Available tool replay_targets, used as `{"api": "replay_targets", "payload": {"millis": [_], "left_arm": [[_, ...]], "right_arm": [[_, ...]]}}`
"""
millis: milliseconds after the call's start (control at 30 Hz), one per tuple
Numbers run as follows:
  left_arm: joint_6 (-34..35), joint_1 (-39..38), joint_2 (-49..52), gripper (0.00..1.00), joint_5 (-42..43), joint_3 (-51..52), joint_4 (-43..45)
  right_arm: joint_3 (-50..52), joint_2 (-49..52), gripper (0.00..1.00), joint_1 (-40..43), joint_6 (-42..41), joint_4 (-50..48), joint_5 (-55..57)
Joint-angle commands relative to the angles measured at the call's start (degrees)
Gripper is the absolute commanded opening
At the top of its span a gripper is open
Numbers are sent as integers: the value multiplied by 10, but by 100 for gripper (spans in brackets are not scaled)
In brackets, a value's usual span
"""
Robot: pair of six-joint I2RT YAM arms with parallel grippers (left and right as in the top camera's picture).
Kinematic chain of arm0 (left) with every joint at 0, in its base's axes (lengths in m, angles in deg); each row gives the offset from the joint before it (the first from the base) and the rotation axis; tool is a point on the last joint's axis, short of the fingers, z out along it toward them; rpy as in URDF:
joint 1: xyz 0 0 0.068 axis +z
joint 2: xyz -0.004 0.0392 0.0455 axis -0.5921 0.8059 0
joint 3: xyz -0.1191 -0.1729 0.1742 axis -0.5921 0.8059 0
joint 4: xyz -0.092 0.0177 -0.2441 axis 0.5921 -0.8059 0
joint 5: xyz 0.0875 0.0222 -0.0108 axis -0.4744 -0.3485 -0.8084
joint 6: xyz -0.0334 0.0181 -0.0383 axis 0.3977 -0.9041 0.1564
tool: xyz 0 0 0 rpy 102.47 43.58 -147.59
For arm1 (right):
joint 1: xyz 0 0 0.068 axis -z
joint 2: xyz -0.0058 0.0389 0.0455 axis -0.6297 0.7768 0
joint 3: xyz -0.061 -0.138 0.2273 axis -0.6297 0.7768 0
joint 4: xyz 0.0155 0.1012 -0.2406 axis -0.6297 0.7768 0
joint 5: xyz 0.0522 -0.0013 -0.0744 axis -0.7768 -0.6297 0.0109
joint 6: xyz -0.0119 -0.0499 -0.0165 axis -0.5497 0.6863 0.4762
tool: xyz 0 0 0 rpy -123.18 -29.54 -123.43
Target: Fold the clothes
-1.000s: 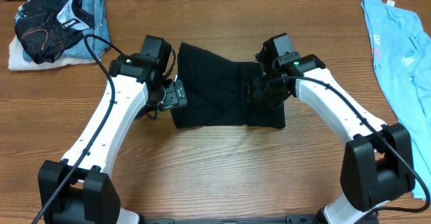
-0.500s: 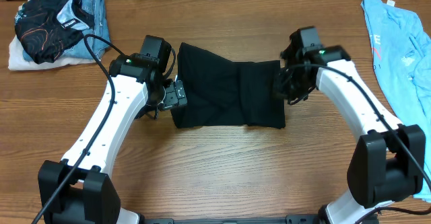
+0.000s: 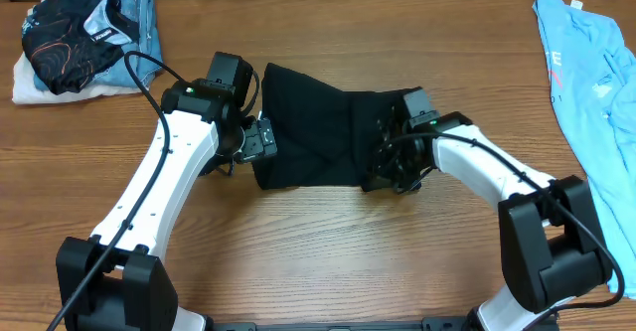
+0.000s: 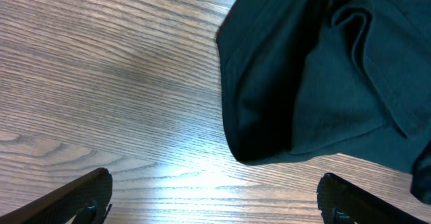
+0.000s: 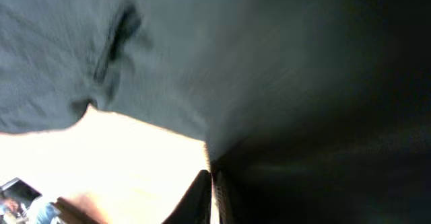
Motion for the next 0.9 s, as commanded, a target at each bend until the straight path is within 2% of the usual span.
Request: {"api": "replay_targets", "payload": {"millis": [0,133,267,400,467,533,867], "left_arm": [[-11,-5,-2,100,9,3,1],[-12,-5,-2,100,8,3,0],[-12,-5,-2,100,8,3,0],[-12,-5,-2,100,8,3,2],[-11,-5,-2,100,8,3,5],[-11,-5,-2,100,8,3,6],[-12,-5,-2,100,8,3,5]], "right_arm": [[7,-2,4,-16,-26,-7,-14],[-18,-4,4,-14,-25,5,-15],[-88,-29,4,-4,-6,43,-10],[-174,-43,4,3,-7,57,78],[-192,-43,14,9,-6,22,113],[-192,-38,18,14,-7,-5,125],[-192,72,13,28,-10,-88,87]]}}
